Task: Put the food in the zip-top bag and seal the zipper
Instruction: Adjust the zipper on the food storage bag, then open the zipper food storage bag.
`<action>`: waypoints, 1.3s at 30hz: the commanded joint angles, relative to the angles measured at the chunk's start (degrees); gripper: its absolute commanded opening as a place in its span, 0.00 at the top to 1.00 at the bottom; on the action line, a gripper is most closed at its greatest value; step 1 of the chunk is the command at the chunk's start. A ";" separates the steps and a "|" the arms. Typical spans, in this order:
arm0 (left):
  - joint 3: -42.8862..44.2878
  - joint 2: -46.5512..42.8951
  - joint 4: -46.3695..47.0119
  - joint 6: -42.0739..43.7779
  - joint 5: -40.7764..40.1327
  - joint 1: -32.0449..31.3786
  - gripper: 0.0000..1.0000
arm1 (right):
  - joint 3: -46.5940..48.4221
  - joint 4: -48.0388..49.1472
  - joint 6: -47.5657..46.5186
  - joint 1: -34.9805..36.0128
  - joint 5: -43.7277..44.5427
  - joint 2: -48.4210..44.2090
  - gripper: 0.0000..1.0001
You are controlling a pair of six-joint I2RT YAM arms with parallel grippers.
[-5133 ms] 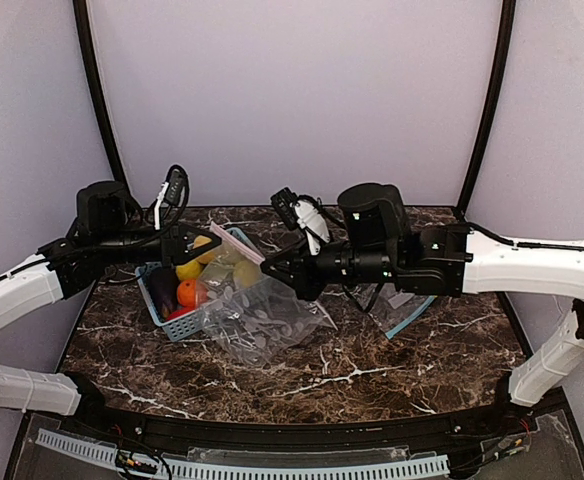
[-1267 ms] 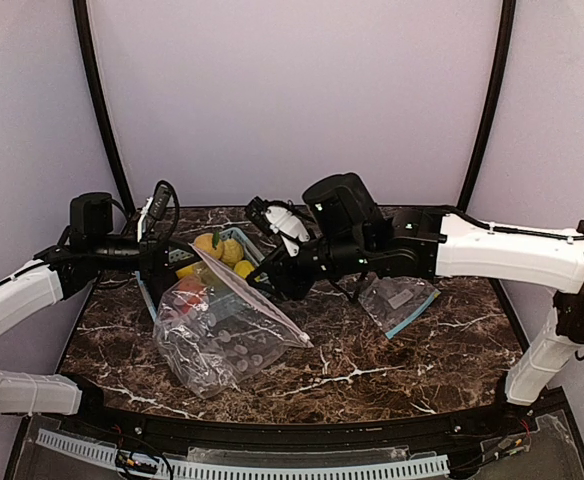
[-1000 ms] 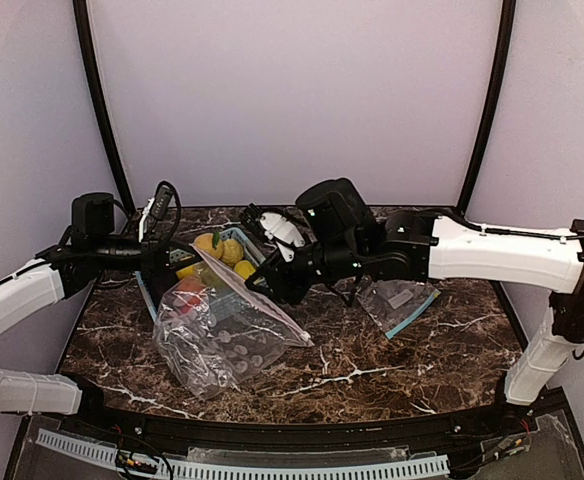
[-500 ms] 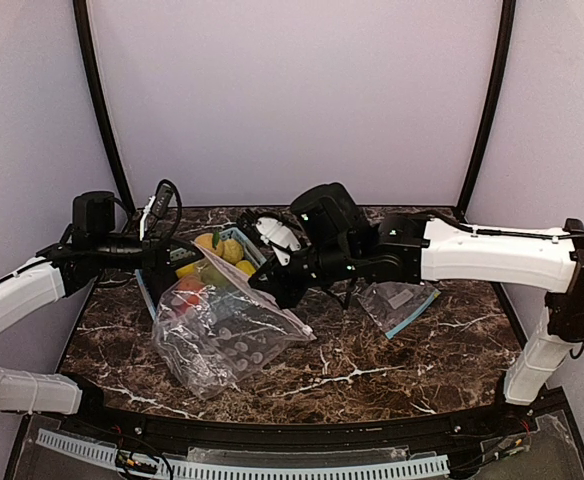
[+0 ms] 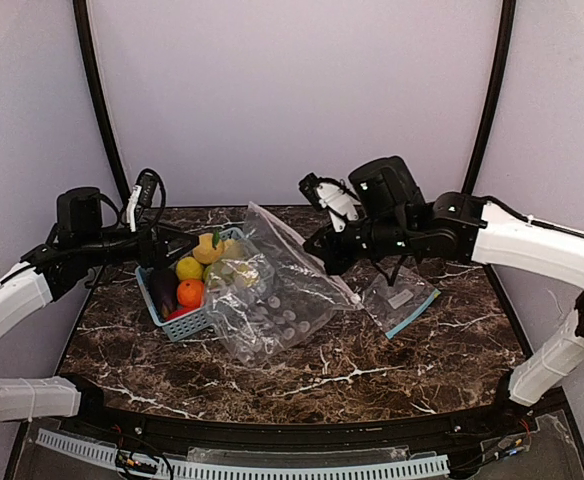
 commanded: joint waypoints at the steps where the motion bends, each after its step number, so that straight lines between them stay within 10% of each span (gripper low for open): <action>1: 1.21 -3.22 -5.06 2.34 -13.88 -0.19 0.01 | -0.78 -7.75 -0.13 -3.94 9.12 -7.13 1.00; 14: -3.45 -4.82 -3.17 -4.03 -18.85 0.39 0.01 | 2.63 -19.28 2.49 -5.60 17.37 -13.35 1.00; 39: -9.93 2.62 24.95 -33.72 -27.73 -24.46 0.17 | -9.69 14.97 18.13 1.89 -3.84 -2.13 1.00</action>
